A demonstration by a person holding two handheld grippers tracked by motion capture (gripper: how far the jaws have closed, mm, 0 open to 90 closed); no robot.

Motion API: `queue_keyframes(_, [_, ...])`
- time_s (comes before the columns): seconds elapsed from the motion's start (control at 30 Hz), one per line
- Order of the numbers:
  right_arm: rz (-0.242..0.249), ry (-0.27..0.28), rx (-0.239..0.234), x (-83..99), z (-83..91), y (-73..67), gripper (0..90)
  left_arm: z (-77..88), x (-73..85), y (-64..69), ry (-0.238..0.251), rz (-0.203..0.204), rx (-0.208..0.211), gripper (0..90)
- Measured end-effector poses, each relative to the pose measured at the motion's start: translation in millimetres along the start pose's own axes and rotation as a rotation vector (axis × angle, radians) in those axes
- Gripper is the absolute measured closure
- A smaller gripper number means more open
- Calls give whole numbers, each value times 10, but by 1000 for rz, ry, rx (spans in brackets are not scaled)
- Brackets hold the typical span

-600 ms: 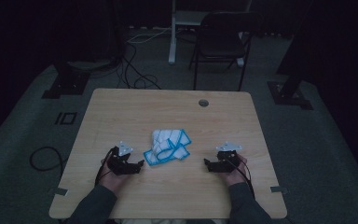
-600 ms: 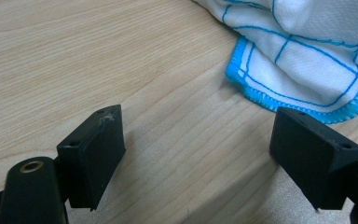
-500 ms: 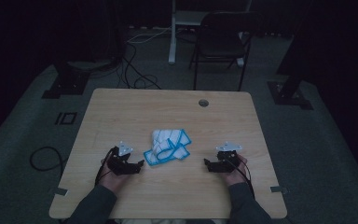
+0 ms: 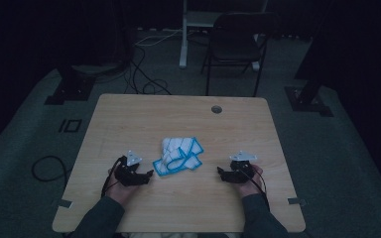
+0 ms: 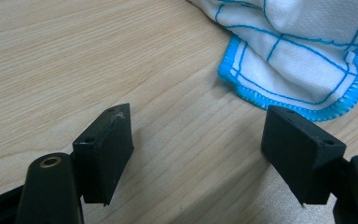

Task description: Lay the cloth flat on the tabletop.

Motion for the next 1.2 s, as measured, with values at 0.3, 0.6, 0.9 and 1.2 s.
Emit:
queue_keyframes(0.3, [35, -9, -42, -39, 26, -94, 513, 29, 0, 41, -10, -13, 15, 349])
queue_keyframes(0.6, [72, 33, -71, -159, 129, -225, 600, 64, 5, 72, -11, -35, 43, 524])
queue_keyframes(0.9, [122, 57, -77, -274, 186, -360, 607, 74, 7, 100, -9, -49, 40, 576])
queue_keyframes(1.2, [163, 72, -92, -408, 170, -509, 622, 48, -81, 135, 1, -71, 36, 619])
Point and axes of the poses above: each handheld gripper's, and its own axes: z roughly backward along the jaws, x roughly out of its underside, y roughly to its right, the point moved 6 cm from there along -z, roughly forward along the jaws, and after that the axes turned 2 degrees about z, right-handed, at the moved point
